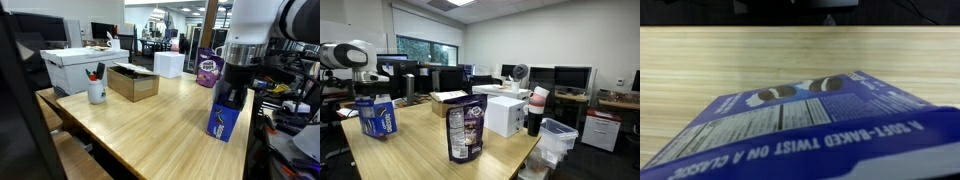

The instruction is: Remove the blue packet from the blue box and place it on the counter

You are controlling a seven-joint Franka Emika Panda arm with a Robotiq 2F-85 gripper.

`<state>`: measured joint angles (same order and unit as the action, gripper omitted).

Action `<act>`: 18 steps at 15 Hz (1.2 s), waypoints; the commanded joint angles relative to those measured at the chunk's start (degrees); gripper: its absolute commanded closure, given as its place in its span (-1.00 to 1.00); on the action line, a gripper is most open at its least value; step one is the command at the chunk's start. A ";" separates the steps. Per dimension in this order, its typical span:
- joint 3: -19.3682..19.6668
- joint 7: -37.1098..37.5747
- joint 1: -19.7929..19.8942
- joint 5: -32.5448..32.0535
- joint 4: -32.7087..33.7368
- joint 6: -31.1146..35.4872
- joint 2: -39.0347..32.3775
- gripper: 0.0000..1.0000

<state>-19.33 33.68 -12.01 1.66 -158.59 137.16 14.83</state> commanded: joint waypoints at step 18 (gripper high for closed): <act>15.13 -18.14 10.04 -2.17 20.98 -17.54 5.78 0.92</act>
<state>-5.21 19.03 -3.35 -0.11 -140.49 122.37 21.44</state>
